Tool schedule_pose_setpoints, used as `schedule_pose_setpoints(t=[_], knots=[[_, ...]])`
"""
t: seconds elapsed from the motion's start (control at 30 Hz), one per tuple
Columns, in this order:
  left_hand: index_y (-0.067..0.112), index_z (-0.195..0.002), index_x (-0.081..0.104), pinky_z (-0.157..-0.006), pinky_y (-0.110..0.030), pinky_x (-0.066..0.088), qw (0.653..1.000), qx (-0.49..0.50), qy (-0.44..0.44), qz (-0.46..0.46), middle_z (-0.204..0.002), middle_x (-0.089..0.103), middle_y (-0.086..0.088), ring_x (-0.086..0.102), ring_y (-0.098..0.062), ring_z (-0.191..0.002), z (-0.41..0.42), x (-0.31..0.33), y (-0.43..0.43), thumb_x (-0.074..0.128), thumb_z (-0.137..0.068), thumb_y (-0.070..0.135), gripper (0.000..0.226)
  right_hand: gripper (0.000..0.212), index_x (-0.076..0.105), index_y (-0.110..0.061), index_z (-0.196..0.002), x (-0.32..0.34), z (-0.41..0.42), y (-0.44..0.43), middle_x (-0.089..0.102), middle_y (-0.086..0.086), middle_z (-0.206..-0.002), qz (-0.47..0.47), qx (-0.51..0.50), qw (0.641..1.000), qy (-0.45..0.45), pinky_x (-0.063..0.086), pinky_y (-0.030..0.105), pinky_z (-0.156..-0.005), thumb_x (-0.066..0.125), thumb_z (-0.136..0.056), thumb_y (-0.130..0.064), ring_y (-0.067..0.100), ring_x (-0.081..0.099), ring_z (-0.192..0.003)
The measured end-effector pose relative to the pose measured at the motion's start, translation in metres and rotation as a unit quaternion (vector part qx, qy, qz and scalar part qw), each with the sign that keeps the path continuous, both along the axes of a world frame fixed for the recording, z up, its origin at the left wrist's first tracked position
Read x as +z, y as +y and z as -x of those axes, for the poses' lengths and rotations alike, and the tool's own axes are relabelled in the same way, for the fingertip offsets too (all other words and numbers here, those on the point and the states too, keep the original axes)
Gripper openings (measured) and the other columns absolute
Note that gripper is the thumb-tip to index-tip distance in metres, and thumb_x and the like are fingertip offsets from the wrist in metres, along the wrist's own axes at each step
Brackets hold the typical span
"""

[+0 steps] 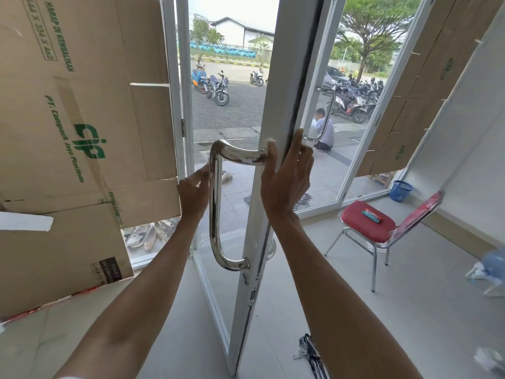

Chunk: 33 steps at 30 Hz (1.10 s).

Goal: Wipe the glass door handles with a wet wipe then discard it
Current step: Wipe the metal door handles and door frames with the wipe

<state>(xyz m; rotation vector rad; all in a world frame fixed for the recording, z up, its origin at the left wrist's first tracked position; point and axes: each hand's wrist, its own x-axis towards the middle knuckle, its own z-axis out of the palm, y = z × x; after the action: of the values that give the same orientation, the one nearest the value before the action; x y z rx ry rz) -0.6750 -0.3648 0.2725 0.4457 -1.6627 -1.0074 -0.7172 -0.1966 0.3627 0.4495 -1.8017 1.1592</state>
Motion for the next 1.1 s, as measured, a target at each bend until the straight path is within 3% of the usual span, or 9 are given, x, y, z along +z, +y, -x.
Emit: schedule_pose_setpoints(t=[0.1,0.2,0.27,0.33,0.53,0.7,0.9,1.0,1.1], knots=[[0.025,-0.105,0.077,-0.056,-0.026,0.036,0.997,-0.03,-0.039,-0.059,-0.054,0.061,-0.003,0.041,0.003,-0.052,-0.002,-0.035,-0.002,0.057,-0.093,0.045,0.031,0.056,0.049,-0.007,-0.139,-0.001,0.003,0.0,0.059,0.013,-0.116,-0.003,-0.007,1.0,-0.003,0.053,0.036,-0.071,0.058,-0.094,-0.039,0.026,0.057,-0.106],[0.018,-0.111,0.074,-0.077,-0.031,0.052,0.987,-0.076,-0.065,-0.123,-0.089,0.074,0.002,0.066,-0.009,-0.08,-0.009,-0.066,0.002,0.066,-0.094,0.033,0.024,0.055,0.049,-0.007,-0.138,-0.001,0.006,0.001,0.059,0.012,-0.118,-0.001,-0.015,1.0,-0.007,0.053,0.037,-0.072,0.058,-0.094,-0.039,0.027,0.057,-0.109],[0.004,-0.115,0.071,-0.082,-0.015,0.052,0.98,-0.093,-0.076,-0.16,-0.105,0.073,-0.003,0.066,0.003,-0.09,-0.013,-0.08,0.009,0.067,-0.094,0.021,0.027,0.055,0.049,-0.007,-0.138,-0.001,0.007,0.002,0.059,0.012,-0.117,0.0,-0.015,1.0,-0.009,0.053,0.036,-0.072,0.058,-0.094,-0.039,0.025,0.056,-0.109],[0.002,-0.116,0.07,-0.078,-0.005,0.047,0.972,-0.095,-0.095,-0.191,-0.108,0.072,-0.005,0.063,0.014,-0.085,-0.016,-0.095,0.016,0.067,-0.094,0.019,0.028,0.055,0.049,-0.008,-0.139,0.0,0.007,0.003,0.059,0.011,-0.117,0.0,-0.014,1.0,-0.009,0.052,0.035,-0.072,0.058,-0.095,-0.039,0.025,0.056,-0.109],[0.003,-0.118,0.07,-0.077,-0.026,0.045,0.961,-0.056,-0.164,-0.216,-0.111,0.073,-0.014,0.065,-0.013,-0.098,-0.016,-0.125,0.031,0.062,-0.098,0.02,0.028,0.054,0.05,-0.007,-0.137,0.001,0.008,0.006,0.059,0.012,-0.117,0.002,-0.011,1.0,-0.005,0.052,0.036,-0.072,0.059,-0.094,-0.037,0.025,0.056,-0.108],[0.001,-0.107,0.075,-0.065,-0.027,0.035,0.946,-0.002,-0.194,-0.261,-0.078,0.068,-0.006,0.056,-0.014,-0.078,-0.012,-0.137,0.05,0.06,-0.098,0.021,0.026,0.054,0.05,-0.007,-0.138,0.001,0.008,0.006,0.059,0.013,-0.118,-0.005,-0.013,1.0,-0.012,0.052,0.037,-0.072,0.057,-0.095,-0.039,0.026,0.056,-0.108],[-0.002,-0.103,0.075,-0.072,-0.027,0.039,0.9,0.018,-0.202,-0.387,-0.09,0.072,-0.016,0.057,-0.021,-0.08,-0.02,-0.156,0.078,0.066,-0.095,0.023,0.027,0.054,0.05,-0.006,-0.137,0.0,0.005,0.004,0.059,0.013,-0.117,-0.005,-0.006,1.0,-0.007,0.052,0.035,-0.071,0.057,-0.095,-0.038,0.026,0.057,-0.107],[-0.003,-0.096,0.076,-0.07,-0.031,0.043,0.879,0.019,-0.19,-0.438,-0.076,0.069,-0.014,0.062,-0.028,-0.077,-0.025,-0.163,0.088,0.066,-0.094,0.03,0.034,0.054,0.05,-0.006,-0.137,0.0,0.004,0.004,0.059,0.013,-0.117,-0.002,-0.007,1.0,-0.006,0.053,0.035,-0.071,0.059,-0.094,-0.038,0.027,0.057,-0.109],[-0.001,-0.093,0.078,-0.072,-0.036,0.052,0.871,0.042,-0.212,-0.44,-0.079,0.073,-0.017,0.07,-0.034,-0.083,-0.03,-0.163,0.1,0.067,-0.093,0.029,0.032,0.054,0.049,-0.007,-0.138,0.0,0.003,0.003,0.059,0.012,-0.117,0.0,-0.005,1.0,-0.007,0.052,0.035,-0.071,0.058,-0.095,-0.038,0.026,0.056,-0.108]])
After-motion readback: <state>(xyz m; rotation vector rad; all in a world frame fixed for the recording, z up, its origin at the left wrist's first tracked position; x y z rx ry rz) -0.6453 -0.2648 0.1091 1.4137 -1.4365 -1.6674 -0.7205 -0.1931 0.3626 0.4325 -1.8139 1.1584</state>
